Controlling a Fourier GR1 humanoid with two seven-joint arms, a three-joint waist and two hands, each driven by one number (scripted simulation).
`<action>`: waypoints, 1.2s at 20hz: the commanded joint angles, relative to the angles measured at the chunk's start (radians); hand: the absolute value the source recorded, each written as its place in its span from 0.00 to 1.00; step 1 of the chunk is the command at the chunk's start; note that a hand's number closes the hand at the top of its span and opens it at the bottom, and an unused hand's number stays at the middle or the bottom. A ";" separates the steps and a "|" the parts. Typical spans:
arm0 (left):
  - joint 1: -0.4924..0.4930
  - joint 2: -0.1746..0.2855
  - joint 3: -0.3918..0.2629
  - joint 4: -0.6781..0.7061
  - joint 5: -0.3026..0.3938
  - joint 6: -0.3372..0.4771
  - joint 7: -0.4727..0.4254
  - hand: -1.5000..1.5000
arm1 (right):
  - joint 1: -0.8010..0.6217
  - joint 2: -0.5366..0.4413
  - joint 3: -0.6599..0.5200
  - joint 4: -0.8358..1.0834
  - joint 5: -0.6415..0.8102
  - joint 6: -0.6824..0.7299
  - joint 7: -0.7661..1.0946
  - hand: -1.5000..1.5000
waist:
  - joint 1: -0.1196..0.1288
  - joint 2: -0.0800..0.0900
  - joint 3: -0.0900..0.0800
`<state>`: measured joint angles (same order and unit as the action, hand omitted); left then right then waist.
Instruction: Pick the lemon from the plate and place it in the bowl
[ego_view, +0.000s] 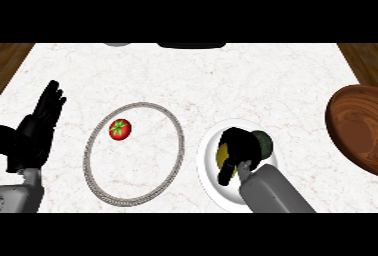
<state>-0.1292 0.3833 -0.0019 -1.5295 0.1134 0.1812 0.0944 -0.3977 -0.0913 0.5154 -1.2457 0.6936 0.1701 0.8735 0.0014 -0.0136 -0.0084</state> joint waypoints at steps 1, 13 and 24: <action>-0.021 0.002 0.029 0.001 -0.020 -0.014 0.029 0.50 | 0.024 0.021 -0.013 0.081 0.063 -0.048 -0.053 1.00 | 0.001 0.014 0.009; 0.042 0.006 0.062 0.000 -0.004 -0.015 0.015 0.50 | 0.271 -0.544 0.174 -0.537 0.068 0.009 -0.687 1.00 | -0.060 -0.005 0.009; 0.051 0.014 0.091 -0.025 0.008 -0.013 0.034 0.50 | 0.517 -0.786 -0.383 -0.980 -0.248 -0.234 -0.823 1.00 | -0.097 -0.004 0.010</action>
<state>-0.0727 0.3948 0.0814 -1.5540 0.1162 0.1707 0.1163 0.0298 -0.8246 0.3105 -2.1079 0.5801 -0.0137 0.0959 -0.0859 -0.0201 0.0011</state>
